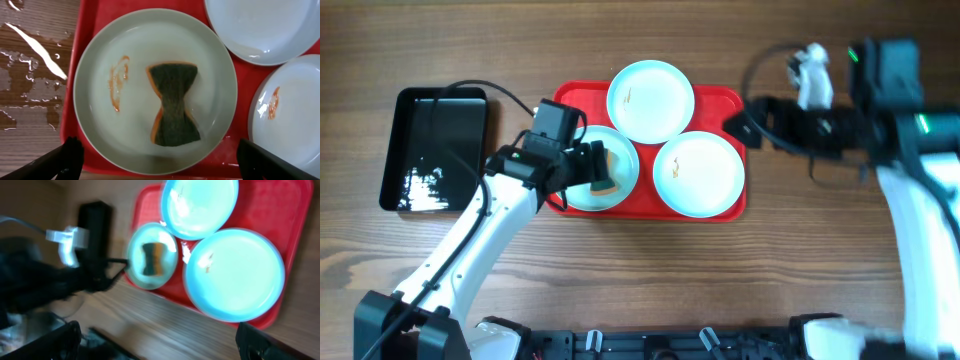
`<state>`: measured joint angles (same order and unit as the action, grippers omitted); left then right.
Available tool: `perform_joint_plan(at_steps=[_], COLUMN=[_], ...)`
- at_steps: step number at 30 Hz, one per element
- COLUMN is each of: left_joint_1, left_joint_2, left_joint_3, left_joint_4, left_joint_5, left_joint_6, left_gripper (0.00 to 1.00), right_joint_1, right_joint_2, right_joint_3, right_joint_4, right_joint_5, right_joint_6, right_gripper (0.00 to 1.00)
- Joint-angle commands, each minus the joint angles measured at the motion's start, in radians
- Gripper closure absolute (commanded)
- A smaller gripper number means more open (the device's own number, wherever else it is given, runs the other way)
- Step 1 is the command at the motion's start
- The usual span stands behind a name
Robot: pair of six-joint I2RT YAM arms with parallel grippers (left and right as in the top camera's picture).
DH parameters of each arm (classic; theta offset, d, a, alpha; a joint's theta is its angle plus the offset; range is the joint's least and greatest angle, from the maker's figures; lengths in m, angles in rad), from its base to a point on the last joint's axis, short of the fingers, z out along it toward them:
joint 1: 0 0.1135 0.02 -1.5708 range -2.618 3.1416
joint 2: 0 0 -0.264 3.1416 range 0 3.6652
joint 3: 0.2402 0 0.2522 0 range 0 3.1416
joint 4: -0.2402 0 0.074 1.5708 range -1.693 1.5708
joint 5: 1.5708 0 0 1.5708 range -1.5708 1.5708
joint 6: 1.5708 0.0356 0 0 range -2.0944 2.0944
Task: Clean dirty plates on tray and stack at the side
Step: 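Reach the right gripper to the rim of the top plate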
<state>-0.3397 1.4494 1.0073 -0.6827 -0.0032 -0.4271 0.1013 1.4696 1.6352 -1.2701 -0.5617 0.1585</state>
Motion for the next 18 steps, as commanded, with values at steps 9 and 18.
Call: perform_joint_plan(at_steps=[9, 18], left_joint_1=[0.052, 0.052], left_joint_2=[0.006, 0.006], left_joint_3=[0.001, 0.001], left_joint_4=[-0.010, -0.026], left_joint_5=[0.020, 0.017], left_joint_6=[0.001, 0.001], left_gripper=[0.01, 0.21], right_joint_1=[0.190, 0.423], right_joint_2=[0.504, 0.609], right_joint_3=[0.163, 0.159], right_joint_4=[0.092, 0.268], right_joint_5=[-0.084, 0.309], right_joint_6=[0.056, 0.259], right_gripper=[0.01, 0.44])
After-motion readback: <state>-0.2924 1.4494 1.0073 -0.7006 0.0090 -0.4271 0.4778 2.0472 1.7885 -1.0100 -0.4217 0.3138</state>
